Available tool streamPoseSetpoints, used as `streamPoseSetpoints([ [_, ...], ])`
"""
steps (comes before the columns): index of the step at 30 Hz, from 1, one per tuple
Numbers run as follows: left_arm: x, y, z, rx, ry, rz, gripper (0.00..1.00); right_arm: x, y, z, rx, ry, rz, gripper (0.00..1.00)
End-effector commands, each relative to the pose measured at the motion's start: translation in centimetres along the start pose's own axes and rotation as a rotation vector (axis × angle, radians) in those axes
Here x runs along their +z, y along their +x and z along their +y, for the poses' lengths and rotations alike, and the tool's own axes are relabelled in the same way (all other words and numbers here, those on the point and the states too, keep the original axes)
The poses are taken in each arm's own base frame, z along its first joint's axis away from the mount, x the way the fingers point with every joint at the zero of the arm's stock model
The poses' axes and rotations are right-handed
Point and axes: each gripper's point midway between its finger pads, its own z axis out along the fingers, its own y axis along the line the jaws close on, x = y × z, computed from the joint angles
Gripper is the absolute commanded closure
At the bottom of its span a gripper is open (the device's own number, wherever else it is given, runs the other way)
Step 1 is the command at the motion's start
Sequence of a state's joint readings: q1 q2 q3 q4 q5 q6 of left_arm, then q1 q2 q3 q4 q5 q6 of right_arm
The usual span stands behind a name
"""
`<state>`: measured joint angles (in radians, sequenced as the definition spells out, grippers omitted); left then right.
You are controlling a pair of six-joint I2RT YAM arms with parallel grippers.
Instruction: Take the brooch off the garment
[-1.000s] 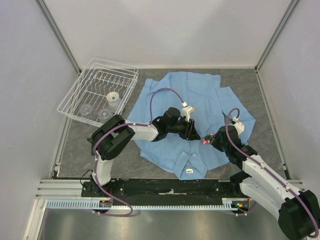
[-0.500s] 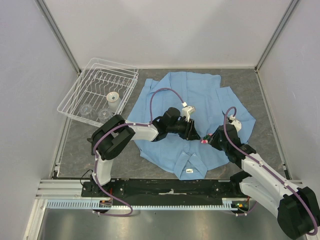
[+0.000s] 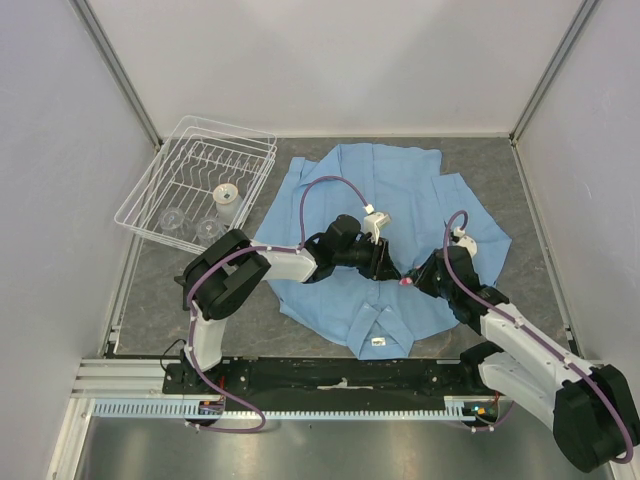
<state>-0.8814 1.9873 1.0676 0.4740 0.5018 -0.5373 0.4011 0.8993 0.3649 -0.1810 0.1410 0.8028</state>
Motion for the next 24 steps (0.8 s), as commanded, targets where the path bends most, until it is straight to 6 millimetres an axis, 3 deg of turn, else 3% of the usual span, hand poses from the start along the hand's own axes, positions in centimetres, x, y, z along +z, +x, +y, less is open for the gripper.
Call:
streamPoseSetpoints([
  [1,0.54,-0.46,-0.44,0.010,0.026,-0.022,0.62,0.34,0.13,0.19,-0.010,-0.020,0.002,0.75],
  [24,0.59,-0.34,-0.30,0.010,0.022,-0.018,0.63,0.34,0.37,-0.31,-0.035,-0.005,0.008,0.77],
])
